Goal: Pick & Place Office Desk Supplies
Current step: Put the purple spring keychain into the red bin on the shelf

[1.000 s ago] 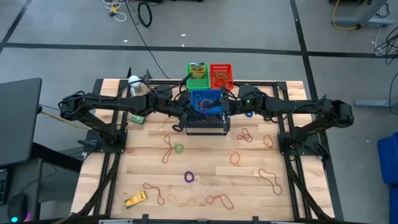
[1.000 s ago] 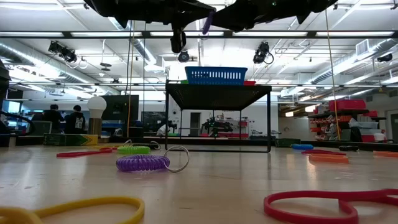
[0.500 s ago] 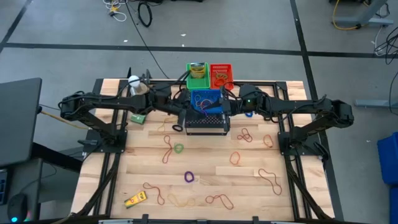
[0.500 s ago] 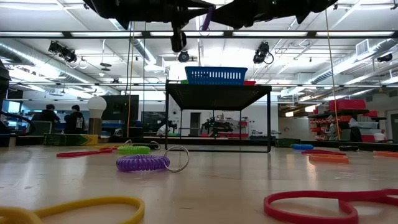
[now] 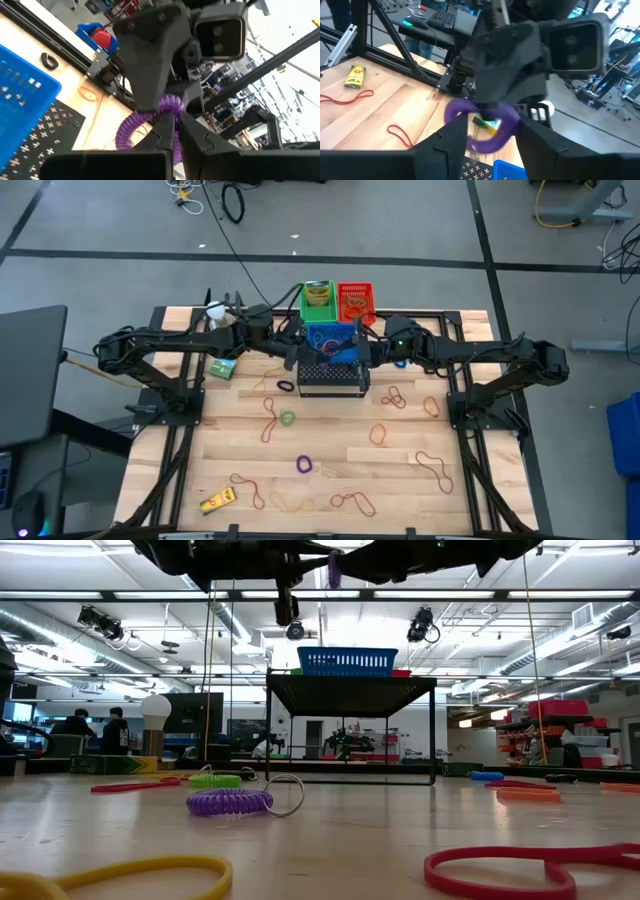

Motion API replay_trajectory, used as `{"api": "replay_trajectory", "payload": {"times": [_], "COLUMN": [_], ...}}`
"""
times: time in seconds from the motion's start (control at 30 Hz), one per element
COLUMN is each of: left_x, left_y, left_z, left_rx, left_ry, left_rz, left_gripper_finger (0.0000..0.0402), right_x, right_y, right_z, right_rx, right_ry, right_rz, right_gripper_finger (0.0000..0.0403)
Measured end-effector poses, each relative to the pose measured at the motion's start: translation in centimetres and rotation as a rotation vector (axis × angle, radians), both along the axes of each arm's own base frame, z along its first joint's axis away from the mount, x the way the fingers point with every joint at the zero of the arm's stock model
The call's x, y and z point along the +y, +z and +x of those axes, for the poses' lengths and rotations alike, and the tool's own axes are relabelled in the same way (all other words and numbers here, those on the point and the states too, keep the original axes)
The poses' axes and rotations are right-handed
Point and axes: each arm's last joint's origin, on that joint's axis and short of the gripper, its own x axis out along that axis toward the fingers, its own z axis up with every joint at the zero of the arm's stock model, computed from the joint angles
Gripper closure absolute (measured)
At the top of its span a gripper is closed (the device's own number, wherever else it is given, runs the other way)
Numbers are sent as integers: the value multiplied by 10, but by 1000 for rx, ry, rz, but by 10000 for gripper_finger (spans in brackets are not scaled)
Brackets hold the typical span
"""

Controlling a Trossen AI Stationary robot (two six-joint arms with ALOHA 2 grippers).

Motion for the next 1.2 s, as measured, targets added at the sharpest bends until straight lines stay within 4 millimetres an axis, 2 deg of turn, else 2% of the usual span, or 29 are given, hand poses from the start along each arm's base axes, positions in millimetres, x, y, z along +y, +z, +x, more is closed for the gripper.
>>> {"api": "replay_trajectory", "payload": {"times": [0.2,0.37,0.6,0.7,0.83,1.0,1.1,1.2], "left_x": [5,5,5,8,15,17,13,6], "left_y": [2,1,2,4,14,26,31,28], "left_z": [-1,-1,-1,-6,-26,-63,-80,-86], "left_rx": [-10,-10,-18,-14,40,155,217,228], "left_ry": [1,4,14,28,106,247,345,394], "left_rz": [-23,-19,9,37,90,227,311,371], "left_gripper_finger": [388,376,331,310,282,268,278,302], "right_x": [0,-4,-11,-12,-19,-38,-58,-88], "right_y": [0,-1,-1,-1,-2,3,20,29], "right_z": [0,-1,-2,-2,-7,-22,-29,-33], "right_rx": [0,14,17,21,51,102,112,164], "right_ry": [9,-9,-52,-90,-163,-379,-562,-762], "right_rz": [8,49,128,157,226,315,334,371], "right_gripper_finger": [241,290,379,388,382,383,385,385]}}
